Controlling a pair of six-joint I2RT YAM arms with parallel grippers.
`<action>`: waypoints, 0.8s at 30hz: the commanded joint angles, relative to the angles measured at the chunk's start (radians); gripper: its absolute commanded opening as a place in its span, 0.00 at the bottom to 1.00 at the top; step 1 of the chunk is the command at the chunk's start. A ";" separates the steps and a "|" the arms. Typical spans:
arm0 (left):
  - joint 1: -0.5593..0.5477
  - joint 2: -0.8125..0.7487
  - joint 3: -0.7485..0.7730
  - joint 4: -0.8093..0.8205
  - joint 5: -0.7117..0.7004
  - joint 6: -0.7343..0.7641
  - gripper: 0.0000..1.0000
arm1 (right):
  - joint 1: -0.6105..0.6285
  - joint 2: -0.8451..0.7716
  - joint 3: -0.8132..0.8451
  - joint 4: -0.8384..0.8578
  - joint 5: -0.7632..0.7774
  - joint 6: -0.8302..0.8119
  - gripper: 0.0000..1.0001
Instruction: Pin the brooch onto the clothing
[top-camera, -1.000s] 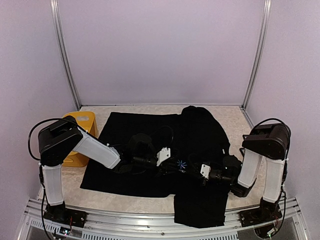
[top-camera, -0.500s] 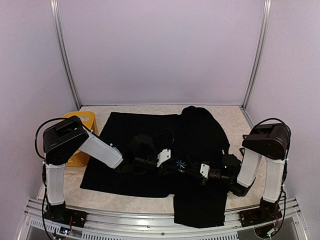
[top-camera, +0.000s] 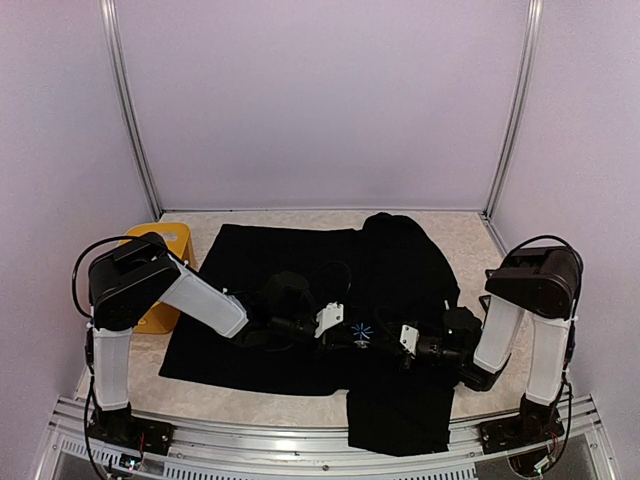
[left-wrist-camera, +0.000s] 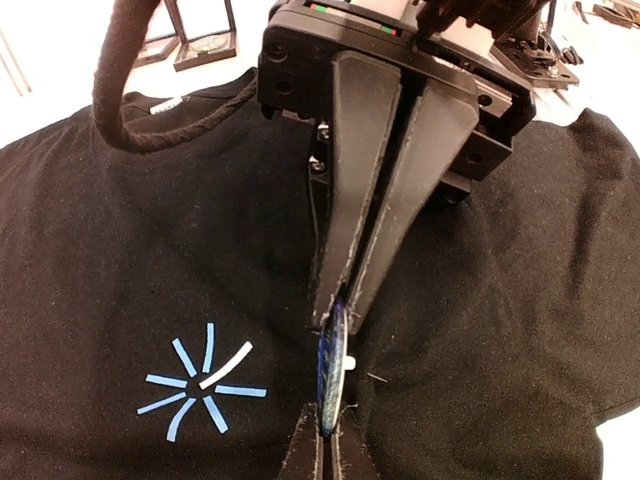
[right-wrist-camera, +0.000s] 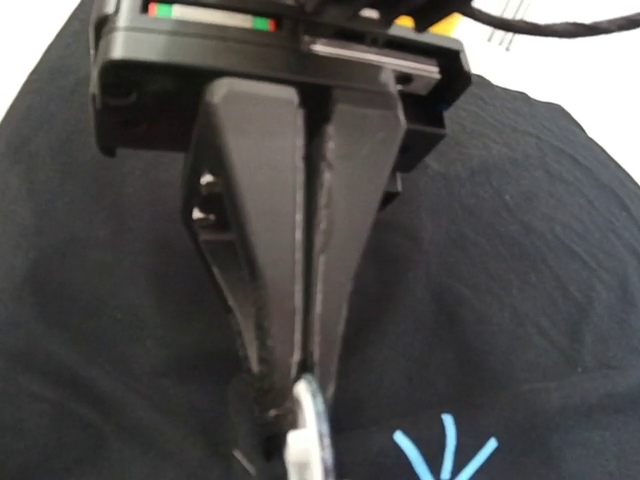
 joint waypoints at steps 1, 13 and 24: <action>-0.005 -0.023 0.029 -0.046 0.004 -0.025 0.00 | 0.003 -0.060 -0.005 -0.019 -0.023 0.010 0.13; -0.009 -0.104 0.027 -0.161 0.004 -0.015 0.00 | -0.002 -0.098 -0.021 -0.203 0.030 0.026 0.47; -0.012 -0.153 0.030 -0.261 0.007 0.009 0.00 | -0.038 -0.092 0.013 -0.296 0.097 0.051 0.14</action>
